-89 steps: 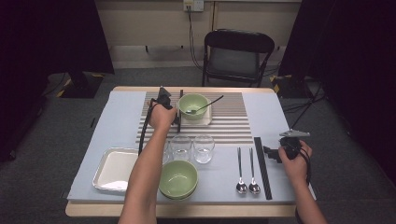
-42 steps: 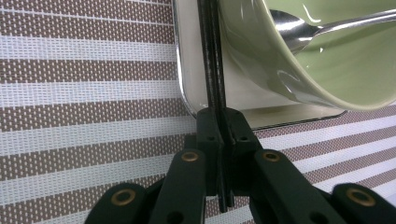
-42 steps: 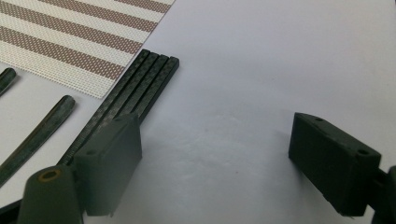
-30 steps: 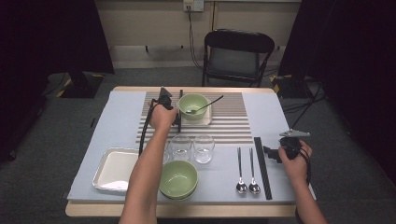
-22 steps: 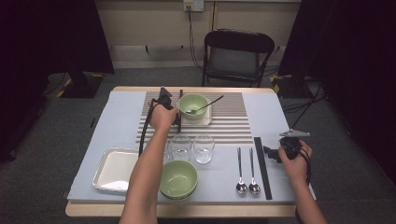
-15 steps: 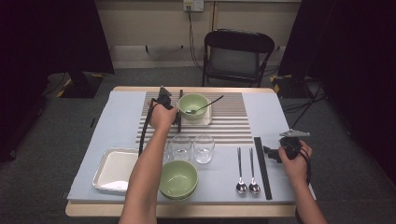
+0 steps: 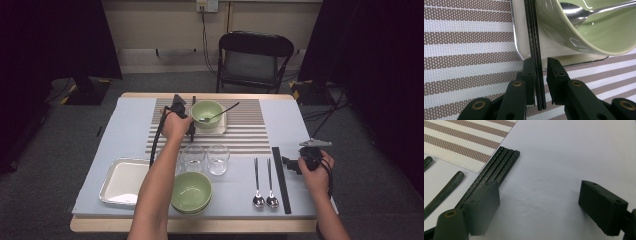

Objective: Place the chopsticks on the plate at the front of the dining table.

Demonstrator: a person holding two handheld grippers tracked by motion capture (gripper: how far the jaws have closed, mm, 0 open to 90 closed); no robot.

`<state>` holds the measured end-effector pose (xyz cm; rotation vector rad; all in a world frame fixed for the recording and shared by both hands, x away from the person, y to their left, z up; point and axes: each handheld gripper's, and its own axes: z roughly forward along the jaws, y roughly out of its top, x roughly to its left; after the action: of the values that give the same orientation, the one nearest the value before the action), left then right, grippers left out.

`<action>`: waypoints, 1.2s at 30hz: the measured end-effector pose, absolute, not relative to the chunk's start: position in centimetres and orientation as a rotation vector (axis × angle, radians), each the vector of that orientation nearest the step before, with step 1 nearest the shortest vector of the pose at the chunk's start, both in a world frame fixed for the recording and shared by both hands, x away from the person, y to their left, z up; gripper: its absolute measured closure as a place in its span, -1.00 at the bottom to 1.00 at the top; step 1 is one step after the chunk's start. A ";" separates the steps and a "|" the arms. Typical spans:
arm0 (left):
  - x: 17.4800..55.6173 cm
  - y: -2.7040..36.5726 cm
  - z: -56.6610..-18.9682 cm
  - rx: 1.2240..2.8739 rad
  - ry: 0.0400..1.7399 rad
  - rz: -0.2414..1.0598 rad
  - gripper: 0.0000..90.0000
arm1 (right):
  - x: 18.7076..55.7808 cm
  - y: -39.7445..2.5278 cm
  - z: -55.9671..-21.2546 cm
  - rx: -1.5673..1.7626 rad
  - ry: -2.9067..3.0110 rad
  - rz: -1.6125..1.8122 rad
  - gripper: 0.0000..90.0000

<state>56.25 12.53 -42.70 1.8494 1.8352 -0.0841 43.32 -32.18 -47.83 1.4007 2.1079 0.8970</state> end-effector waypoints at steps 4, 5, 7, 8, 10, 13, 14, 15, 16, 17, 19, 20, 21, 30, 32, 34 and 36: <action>56.3 12.6 -42.8 1.880 1.830 -0.081 0.78 | 43.3 -32.2 -47.8 1.400 2.109 0.898 -0.63; 56.3 12.6 -42.8 1.879 1.835 -0.089 0.78 | 43.3 -32.2 -47.8 1.399 2.109 0.898 -0.63; 56.3 12.7 -42.8 1.890 1.828 -0.088 0.78 | 43.3 -32.2 -47.8 1.400 2.109 0.899 -0.63; 56.3 12.7 -42.8 1.889 1.830 -0.090 0.78 | 43.3 -32.2 -47.8 1.400 2.109 0.899 -0.63; 56.3 12.7 -42.9 1.886 1.829 -0.090 0.78 | 43.3 -32.2 -47.8 1.400 2.109 0.899 -0.63; 56.3 12.6 -42.9 1.876 1.833 -0.094 0.79 | 43.3 -32.2 -47.8 1.400 2.109 0.899 -0.63; 56.3 12.7 -42.9 1.880 1.829 -0.096 0.79 | 43.3 -32.2 -47.8 1.401 2.109 0.899 -0.63; 56.3 12.7 -42.9 1.891 1.822 -0.090 0.79 | 43.3 -32.2 -47.8 1.400 2.109 0.899 -0.63; 56.3 12.7 -42.8 1.885 1.830 -0.092 0.79 | 43.3 -32.2 -47.8 1.401 2.108 0.897 -0.63; 56.3 12.7 -42.8 1.887 1.829 -0.092 0.79 | 43.3 -32.2 -47.8 1.399 2.108 0.898 -0.63; 56.3 12.6 -42.9 1.879 1.830 -0.094 0.78 | 43.3 -32.2 -47.8 1.401 2.109 0.899 -0.63; 56.3 12.7 -42.9 1.885 1.828 -0.098 0.78 | 43.3 -32.2 -47.8 1.400 2.109 0.899 -0.63; 56.3 12.7 -42.9 1.883 1.827 -0.094 0.78 | 43.3 -32.2 -47.8 1.400 2.109 0.899 -0.63; 56.1 12.7 -42.8 1.880 1.828 -0.084 0.71 | 43.3 -32.2 -47.8 1.401 2.109 0.899 -0.63; 56.1 12.6 -42.8 1.878 1.831 -0.085 0.71 | 43.3 -32.2 -47.8 1.401 2.109 0.899 -0.63; 56.1 12.7 -42.9 1.887 1.825 -0.087 0.70 | 43.3 -32.2 -47.8 1.400 2.109 0.899 -0.63; 56.1 12.7 -42.9 1.887 1.831 -0.086 0.69 | 43.3 -32.2 -47.8 1.401 2.109 0.899 -0.63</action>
<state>56.09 12.65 -42.88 1.8870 1.8306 -0.0861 43.32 -32.18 -47.84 1.4007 2.1090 0.8994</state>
